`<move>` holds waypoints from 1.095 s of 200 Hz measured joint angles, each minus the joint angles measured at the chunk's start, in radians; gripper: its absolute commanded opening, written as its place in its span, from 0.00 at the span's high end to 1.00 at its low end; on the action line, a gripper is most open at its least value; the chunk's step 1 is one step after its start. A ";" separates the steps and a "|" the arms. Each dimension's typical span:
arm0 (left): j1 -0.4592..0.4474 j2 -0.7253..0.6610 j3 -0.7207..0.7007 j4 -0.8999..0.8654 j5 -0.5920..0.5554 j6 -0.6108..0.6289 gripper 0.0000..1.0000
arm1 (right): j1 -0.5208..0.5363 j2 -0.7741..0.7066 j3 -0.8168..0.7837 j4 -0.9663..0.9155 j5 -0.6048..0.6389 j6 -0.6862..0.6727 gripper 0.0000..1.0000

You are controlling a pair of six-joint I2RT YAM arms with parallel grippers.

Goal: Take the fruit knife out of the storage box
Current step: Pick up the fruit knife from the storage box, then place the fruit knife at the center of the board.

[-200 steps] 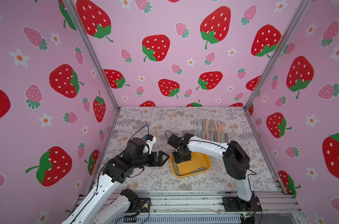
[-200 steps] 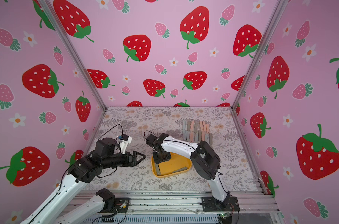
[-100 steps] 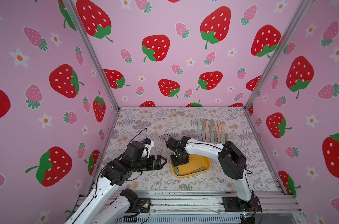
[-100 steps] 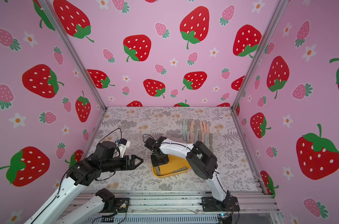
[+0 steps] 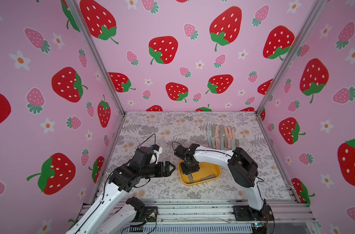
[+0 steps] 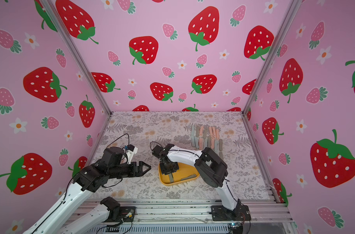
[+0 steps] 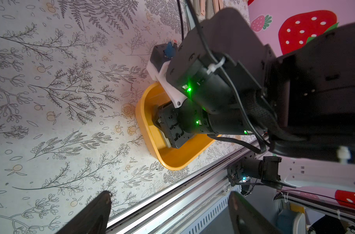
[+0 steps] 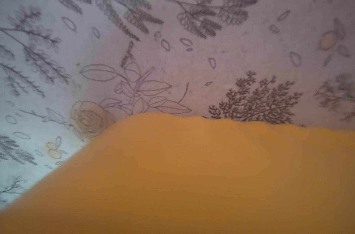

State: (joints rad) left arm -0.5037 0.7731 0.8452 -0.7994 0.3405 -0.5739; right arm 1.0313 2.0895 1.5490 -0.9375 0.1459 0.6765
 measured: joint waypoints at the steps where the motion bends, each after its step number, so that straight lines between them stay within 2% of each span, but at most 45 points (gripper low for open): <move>1: 0.000 0.000 -0.001 0.000 0.000 0.000 0.09 | 0.000 0.000 0.000 0.000 0.001 0.001 0.78; 42: 0.000 0.008 -0.003 0.019 0.001 -0.003 0.09 | -0.002 -0.003 0.000 -0.011 0.014 0.002 0.83; 88: 0.000 0.061 0.000 0.051 0.010 -0.002 0.09 | -0.024 -0.024 -0.008 -0.046 0.030 0.001 0.83; 114: 0.000 0.119 0.023 0.072 0.015 0.001 0.09 | -0.060 -0.083 -0.011 -0.082 0.042 0.001 0.83; 155: 0.000 0.228 0.084 0.145 0.047 0.007 0.09 | -0.146 -0.224 0.040 -0.150 0.076 -0.012 0.83; 182: 0.000 0.312 0.120 0.193 0.074 0.015 0.10 | -0.241 -0.306 0.059 -0.175 0.091 -0.031 0.83; 219: 0.000 0.445 0.182 0.259 0.117 0.023 0.10 | -0.388 -0.328 0.059 -0.208 0.134 -0.064 0.83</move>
State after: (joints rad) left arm -0.5041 1.2179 1.0275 -0.5400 0.4580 -0.5514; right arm 0.6434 1.7615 1.6077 -1.1454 0.2802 0.6128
